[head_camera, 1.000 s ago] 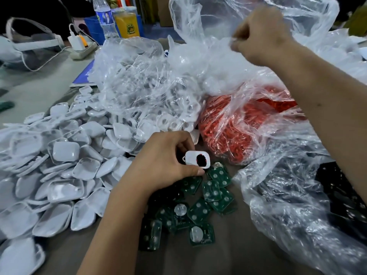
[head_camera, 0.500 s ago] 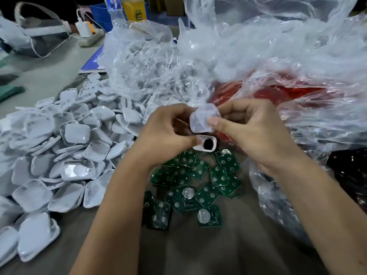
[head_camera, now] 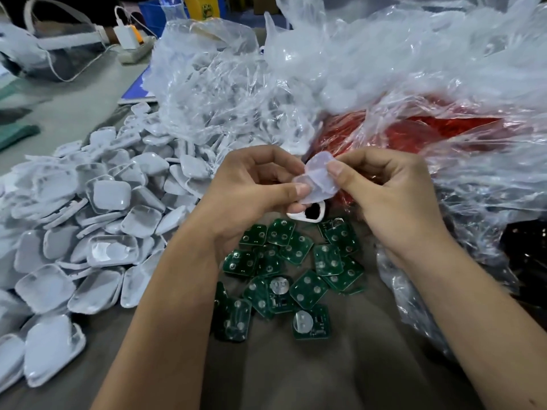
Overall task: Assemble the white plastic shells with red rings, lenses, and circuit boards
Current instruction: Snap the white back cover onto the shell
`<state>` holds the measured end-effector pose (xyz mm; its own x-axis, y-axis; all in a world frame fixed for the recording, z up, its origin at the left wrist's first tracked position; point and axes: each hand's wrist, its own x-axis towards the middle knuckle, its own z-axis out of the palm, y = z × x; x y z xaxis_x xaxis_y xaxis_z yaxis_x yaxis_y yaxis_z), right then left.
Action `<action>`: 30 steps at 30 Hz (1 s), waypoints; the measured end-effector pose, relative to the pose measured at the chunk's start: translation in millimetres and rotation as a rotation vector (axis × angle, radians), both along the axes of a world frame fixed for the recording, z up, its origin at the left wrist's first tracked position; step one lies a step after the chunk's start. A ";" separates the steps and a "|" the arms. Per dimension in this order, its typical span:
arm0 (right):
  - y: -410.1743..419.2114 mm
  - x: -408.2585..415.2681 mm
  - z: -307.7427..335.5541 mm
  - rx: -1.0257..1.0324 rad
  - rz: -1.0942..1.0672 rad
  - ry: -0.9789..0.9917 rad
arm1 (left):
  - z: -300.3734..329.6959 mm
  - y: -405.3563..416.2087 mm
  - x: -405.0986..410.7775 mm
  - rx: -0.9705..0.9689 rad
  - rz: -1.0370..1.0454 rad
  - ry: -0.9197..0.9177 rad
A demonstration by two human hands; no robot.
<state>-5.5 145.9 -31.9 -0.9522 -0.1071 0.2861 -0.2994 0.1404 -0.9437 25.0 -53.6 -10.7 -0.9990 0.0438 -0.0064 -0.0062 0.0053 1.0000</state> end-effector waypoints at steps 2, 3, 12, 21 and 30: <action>1.7 -0.5 2.1 -0.115 -0.055 -0.038 | -0.4 -0.4 -0.1 -0.026 0.049 0.014; 3.1 -0.2 3.8 -0.167 -0.087 -0.055 | 0.0 0.5 -0.3 -0.026 0.087 0.036; 1.4 3.7 9.1 -0.265 -0.153 -0.130 | 57.5 64.9 -98.4 -0.044 0.401 0.337; 0.3 -0.4 6.8 -0.215 -0.053 -0.176 | 51.4 42.9 -82.7 -0.267 0.277 0.379; -3.1 4.8 4.7 -0.113 0.065 -0.120 | -2.8 18.7 -13.7 -0.114 0.084 0.165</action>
